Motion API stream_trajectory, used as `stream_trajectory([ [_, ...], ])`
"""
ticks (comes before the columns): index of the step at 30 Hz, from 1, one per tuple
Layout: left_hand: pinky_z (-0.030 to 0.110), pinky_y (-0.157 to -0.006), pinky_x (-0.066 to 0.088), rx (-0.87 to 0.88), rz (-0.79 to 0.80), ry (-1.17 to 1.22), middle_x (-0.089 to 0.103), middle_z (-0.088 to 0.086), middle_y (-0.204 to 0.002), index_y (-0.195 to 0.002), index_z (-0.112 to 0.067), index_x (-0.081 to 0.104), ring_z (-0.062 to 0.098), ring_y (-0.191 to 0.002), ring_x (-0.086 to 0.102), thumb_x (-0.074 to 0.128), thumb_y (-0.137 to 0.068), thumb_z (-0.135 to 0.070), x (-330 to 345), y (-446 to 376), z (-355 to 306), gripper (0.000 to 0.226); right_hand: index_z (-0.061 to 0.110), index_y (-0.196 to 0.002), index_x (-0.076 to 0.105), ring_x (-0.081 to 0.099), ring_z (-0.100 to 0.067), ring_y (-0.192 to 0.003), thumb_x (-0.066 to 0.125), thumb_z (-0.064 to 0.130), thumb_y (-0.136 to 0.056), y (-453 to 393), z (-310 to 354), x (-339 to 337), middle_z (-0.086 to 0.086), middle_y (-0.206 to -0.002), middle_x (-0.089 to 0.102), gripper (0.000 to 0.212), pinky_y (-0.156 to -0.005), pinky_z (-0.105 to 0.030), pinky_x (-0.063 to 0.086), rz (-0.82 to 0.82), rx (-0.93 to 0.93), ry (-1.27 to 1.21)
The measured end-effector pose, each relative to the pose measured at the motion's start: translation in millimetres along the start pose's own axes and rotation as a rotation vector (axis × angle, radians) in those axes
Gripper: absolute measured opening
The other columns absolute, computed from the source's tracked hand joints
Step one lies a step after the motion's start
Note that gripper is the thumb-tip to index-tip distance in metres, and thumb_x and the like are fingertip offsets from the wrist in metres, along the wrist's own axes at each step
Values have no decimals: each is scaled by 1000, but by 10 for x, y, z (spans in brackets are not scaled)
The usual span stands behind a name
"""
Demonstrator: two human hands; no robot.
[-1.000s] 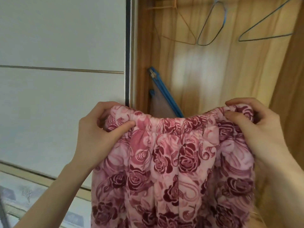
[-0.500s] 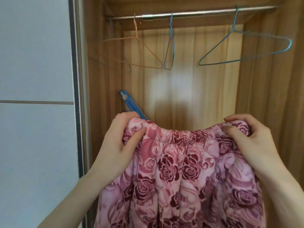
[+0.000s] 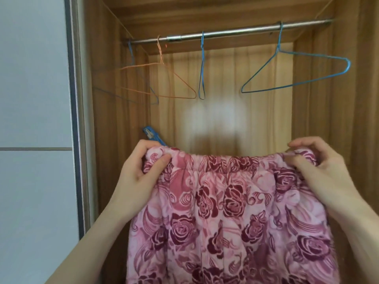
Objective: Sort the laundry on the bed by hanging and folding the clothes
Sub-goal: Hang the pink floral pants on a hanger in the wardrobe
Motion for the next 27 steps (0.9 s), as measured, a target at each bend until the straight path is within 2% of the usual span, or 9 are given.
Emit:
stream_trajectory([
  [2, 20, -89, 54, 27, 10, 44, 70, -4, -112, -114, -15, 64, 12, -105, 69, 66, -102, -25, 100, -32, -31, 15, 34, -101, 72, 74, -6, -81, 75, 19, -89, -10, 19, 100, 13, -92, 76, 20, -67, -27, 58, 34, -3, -17],
  [7, 24, -70, 58, -32, -2, 236, 67, 16, -90, -103, -5, 60, 17, -79, 66, 70, -98, -19, 179, -149, -7, 18, 31, -100, 74, 77, -12, -85, 74, 15, -90, -82, -38, 139, 7, -93, 78, 18, -64, -24, 58, 71, 43, -91],
  [10, 26, -69, 58, -92, -1, 333, 67, 9, -85, -101, -5, 60, 18, -78, 66, 70, -95, -24, 232, -236, 52, 23, 30, -101, 75, 76, -14, -87, 74, 17, -90, -128, -79, 164, 5, -95, 77, 17, -70, -30, 58, 88, 62, -88],
  [14, 33, -79, 55, -107, -49, 262, 67, 2, -89, -95, -24, 61, 14, -84, 66, 64, -102, -36, 267, -354, 160, 14, 30, -102, 74, 75, -12, -85, 75, 19, -89, -206, -85, 243, 6, -93, 77, 17, -65, -22, 57, 140, 52, -96],
  [17, 33, -85, 51, -61, -110, 167, 67, 6, -98, -94, -32, 57, 10, -89, 64, 59, -104, -41, 245, -470, 203, 14, 33, -107, 73, 75, -13, -89, 78, 31, -88, -296, -78, 362, 6, -96, 76, 20, -76, -33, 57, 183, 33, -32],
  [19, 31, -84, 52, -45, -121, 157, 66, 6, -98, -96, -29, 57, 10, -88, 64, 60, -102, -43, 228, -577, 213, 16, 36, -106, 73, 75, -12, -88, 77, 36, -86, -381, -65, 434, 7, -96, 76, 21, -78, -33, 57, 175, 34, -4],
  [23, 29, -80, 55, -33, -143, 225, 67, -6, -89, -98, -18, 61, 10, -85, 65, 67, -100, -34, 174, -790, 201, 17, 38, -101, 72, 74, -14, -90, 73, 28, -91, -562, -22, 578, 5, -96, 75, 14, -81, -35, 58, 167, 26, 55],
  [26, 38, -83, 57, -25, -172, 237, 70, -2, -94, -100, -15, 64, 13, -89, 67, 70, -99, -28, 136, -907, 192, 14, 38, -100, 71, 72, -14, -82, 71, 28, -94, -635, 19, 673, -8, -95, 72, 12, -79, -33, 55, 187, 32, 76],
  [27, 43, -86, 58, -30, -182, 247, 72, 3, -97, -101, -13, 64, 16, -90, 68, 70, -98, -28, 131, -939, 198, 16, 39, -100, 71, 71, -11, -83, 70, 32, -94, -652, 40, 700, -7, -95, 73, 9, -79, -33, 54, 190, 30, 93],
])
Point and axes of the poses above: each hand's wrist, its own y-axis away from the middle knuckle, its own x-axis out of the palm, z = x × y, the point moved 7 cm from there along -y, towards the middle knuckle
